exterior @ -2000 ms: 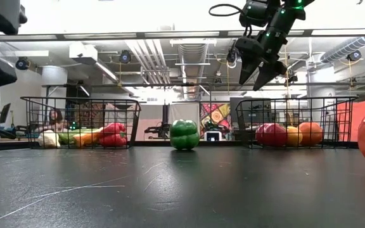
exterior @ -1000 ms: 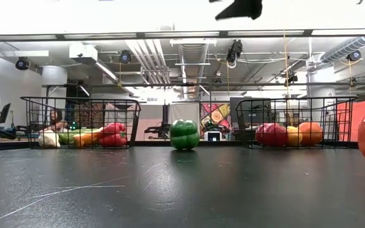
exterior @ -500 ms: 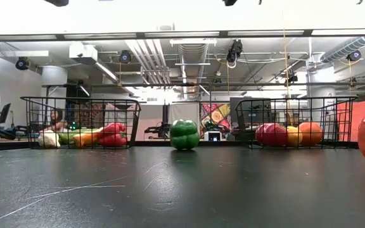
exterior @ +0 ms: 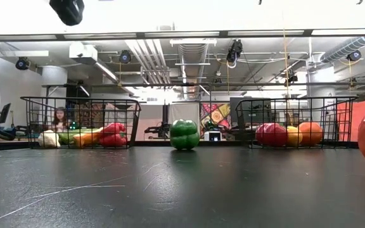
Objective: Sort produce into baskets
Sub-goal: Put the lime into the right wire basket
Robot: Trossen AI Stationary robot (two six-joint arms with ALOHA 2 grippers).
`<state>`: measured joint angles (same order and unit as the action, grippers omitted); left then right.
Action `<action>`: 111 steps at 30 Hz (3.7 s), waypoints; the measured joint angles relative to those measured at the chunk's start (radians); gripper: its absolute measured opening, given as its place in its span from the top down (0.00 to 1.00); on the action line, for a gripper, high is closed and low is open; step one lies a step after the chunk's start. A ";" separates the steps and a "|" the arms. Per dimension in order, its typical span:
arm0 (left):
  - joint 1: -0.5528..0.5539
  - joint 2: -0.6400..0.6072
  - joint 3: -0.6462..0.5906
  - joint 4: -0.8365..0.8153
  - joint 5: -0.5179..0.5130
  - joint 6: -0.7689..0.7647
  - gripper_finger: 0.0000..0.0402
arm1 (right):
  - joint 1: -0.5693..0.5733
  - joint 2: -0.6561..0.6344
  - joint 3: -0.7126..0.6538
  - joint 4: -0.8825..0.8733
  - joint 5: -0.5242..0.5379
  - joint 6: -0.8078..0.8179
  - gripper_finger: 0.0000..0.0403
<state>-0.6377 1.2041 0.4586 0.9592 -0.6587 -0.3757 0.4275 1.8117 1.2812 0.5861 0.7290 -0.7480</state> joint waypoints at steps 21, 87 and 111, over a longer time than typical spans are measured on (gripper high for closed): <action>0.011 0.041 -0.014 -0.002 -0.011 -0.056 0.56 | 0.002 0.063 0.102 0.003 -0.063 -0.081 0.27; 0.016 0.022 -0.010 -0.004 -0.013 0.008 0.43 | -0.037 0.049 0.106 -0.034 -0.029 -0.078 0.45; 0.015 -0.061 -0.010 -0.281 -0.009 0.068 0.27 | -0.310 -0.218 0.105 -0.576 0.546 0.286 0.46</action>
<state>-0.6228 1.1435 0.4487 0.6777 -0.6677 -0.3080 0.1176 1.5933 1.3861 0.0100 1.2752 -0.4615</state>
